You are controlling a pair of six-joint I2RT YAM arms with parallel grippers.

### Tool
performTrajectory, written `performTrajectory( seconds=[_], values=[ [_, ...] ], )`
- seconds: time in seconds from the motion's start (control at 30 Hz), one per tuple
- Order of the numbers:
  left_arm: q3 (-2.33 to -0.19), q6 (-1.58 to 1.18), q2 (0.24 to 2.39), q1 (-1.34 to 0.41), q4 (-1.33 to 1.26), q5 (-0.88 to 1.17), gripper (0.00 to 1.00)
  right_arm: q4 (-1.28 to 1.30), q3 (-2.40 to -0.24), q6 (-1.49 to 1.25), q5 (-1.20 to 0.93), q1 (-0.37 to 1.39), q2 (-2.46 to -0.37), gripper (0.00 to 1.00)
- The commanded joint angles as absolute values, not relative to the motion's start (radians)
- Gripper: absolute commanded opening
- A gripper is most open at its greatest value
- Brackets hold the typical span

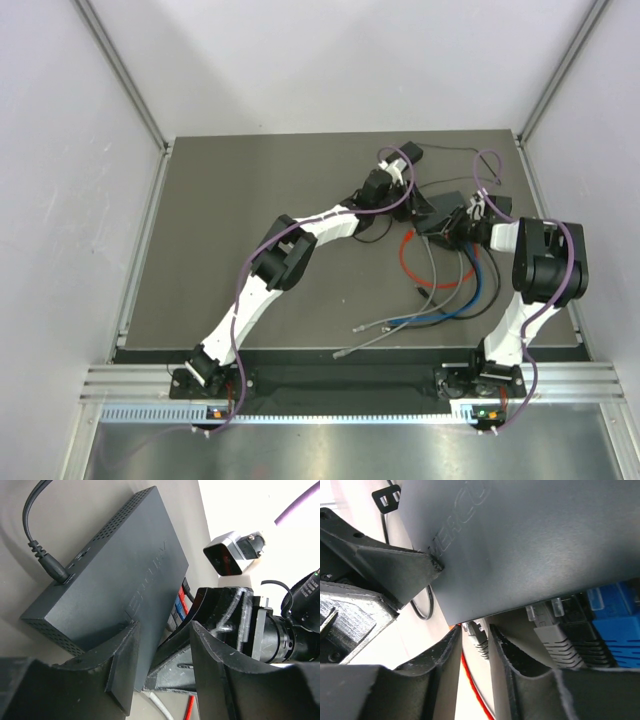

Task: Pull the plug from the switch port

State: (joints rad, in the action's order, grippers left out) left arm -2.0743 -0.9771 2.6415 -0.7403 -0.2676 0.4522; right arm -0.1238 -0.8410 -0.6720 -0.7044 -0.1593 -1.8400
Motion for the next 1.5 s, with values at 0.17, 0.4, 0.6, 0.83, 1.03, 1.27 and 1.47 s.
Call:
performTrajectory(
  seconds=[0.17, 0.4, 0.6, 0.83, 1.03, 1.27, 1.47],
  values=[
    [-2.065, -0.968, 2.660, -0.736, -0.087, 0.428, 0.50, -0.063, -0.896, -0.623, -0.594, -0.149, -1.873, 0.22],
    [-2.097, -0.919, 2.672, -0.738, -0.028, 0.428, 0.51, 0.028, -0.951, -0.591, -0.583, -0.124, -1.893, 0.00],
    [-2.105, -0.926, 2.694, -0.736, -0.035, 0.452, 0.52, 0.054, -0.948, -0.563, -0.655, -0.109, -1.876, 0.00],
    [-2.149, -0.954, 2.741, -0.732, -0.046, 0.494, 0.53, 0.153, -1.019, -0.492, -0.774, -0.109, -1.953, 0.00],
    [-2.175, -0.965, 2.773, -0.726, -0.046, 0.522, 0.53, 0.173, -1.003, -0.451, -0.833, -0.109, -1.941, 0.00],
    [-2.189, -0.976, 2.793, -0.718, -0.052, 0.541, 0.52, 0.239, -1.006, -0.381, -0.880, -0.117, -1.947, 0.00],
    [-2.200, -0.985, 2.800, -0.715, -0.060, 0.554, 0.52, 0.132, -0.928, -0.437, -0.864, -0.127, -1.853, 0.00]
  ],
)
